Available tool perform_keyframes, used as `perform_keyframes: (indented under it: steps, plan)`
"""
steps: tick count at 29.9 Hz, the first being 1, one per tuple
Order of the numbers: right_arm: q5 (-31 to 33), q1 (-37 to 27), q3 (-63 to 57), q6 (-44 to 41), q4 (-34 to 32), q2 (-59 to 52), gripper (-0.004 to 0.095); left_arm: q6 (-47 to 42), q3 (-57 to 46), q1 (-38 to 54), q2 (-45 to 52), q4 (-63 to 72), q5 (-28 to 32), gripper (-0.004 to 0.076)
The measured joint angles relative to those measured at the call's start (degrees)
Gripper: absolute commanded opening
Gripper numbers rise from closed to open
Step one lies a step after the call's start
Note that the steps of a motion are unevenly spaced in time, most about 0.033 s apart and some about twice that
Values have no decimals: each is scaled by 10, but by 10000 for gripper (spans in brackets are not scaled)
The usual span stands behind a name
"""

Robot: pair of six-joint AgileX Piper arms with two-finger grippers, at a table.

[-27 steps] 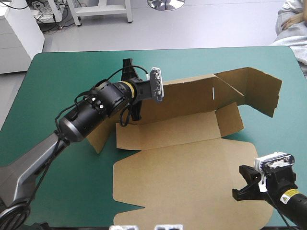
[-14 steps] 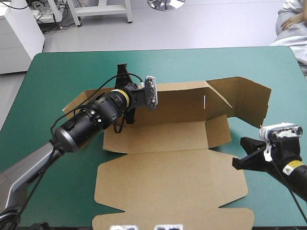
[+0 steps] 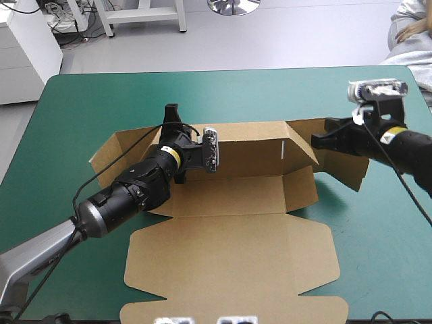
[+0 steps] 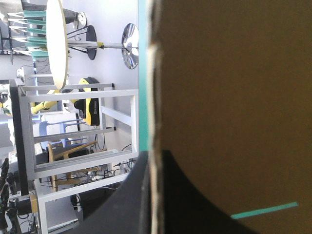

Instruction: Fold the box

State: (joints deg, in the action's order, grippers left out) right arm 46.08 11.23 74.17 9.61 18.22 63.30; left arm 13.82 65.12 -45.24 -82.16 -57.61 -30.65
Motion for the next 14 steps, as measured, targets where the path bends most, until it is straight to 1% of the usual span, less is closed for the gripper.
perform_keyframes:
  steps: [3, 7, 14]
  plan:
    - [38, 0, 74, 7, 0, 78, -17, -28, -3, -3, 0, -23, -3, -10]
    - [92, 0, 184, 5, -13, 175, -17, -34, -4, -3, 0, -31, -3, -10]
    - [217, 0, 380, -33, -50, 344, -17, -69, -5, -3, 0, -71, -8, -10]
